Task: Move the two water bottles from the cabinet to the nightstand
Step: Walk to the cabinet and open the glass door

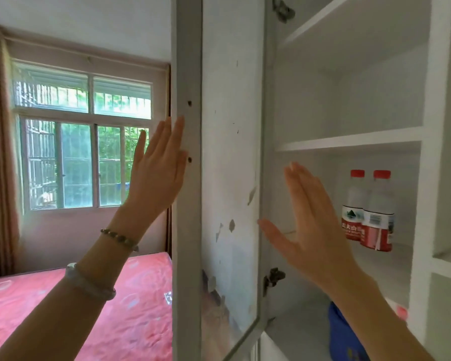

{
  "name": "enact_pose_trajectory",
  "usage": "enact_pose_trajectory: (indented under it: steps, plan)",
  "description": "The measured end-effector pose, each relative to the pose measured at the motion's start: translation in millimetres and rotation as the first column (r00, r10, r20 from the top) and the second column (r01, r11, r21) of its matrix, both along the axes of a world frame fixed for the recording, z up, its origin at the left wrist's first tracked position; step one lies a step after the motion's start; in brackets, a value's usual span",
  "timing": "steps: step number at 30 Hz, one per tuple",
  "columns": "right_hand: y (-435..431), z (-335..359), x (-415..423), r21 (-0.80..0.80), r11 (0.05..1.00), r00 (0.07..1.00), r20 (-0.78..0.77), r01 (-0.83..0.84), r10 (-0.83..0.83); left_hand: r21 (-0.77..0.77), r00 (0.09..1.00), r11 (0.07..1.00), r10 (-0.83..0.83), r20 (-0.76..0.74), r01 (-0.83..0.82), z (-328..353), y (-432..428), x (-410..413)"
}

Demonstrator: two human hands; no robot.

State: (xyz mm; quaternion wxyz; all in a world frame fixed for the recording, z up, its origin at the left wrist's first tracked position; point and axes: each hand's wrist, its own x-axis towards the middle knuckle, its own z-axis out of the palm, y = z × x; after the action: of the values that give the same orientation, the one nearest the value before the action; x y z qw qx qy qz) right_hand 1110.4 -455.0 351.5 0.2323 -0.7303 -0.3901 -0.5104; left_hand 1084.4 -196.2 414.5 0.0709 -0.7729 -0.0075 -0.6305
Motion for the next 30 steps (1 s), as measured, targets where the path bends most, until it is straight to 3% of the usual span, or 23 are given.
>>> enact_pose_trajectory:
  steps: [6, 11, 30]
  plan:
    - [32, -7, 15, -0.037, 0.998, 0.999, -0.013, -0.04, 0.04, -0.061, 0.997, 0.996, 0.072, 0.021, -0.071, -9, 29, 19]
    - [61, -9, 22, -0.061, 0.998, 0.999, -0.026, -0.03, 0.029, -0.078, 0.994, 0.991, 0.103, -0.046, -0.106, -11, 60, 36]
    - [114, -36, 45, -0.079, 0.99, 0.98, -0.151, 0.115, -0.126, -0.122, 0.999, 0.992, 0.01, -0.036, -0.015, -29, 127, 91]
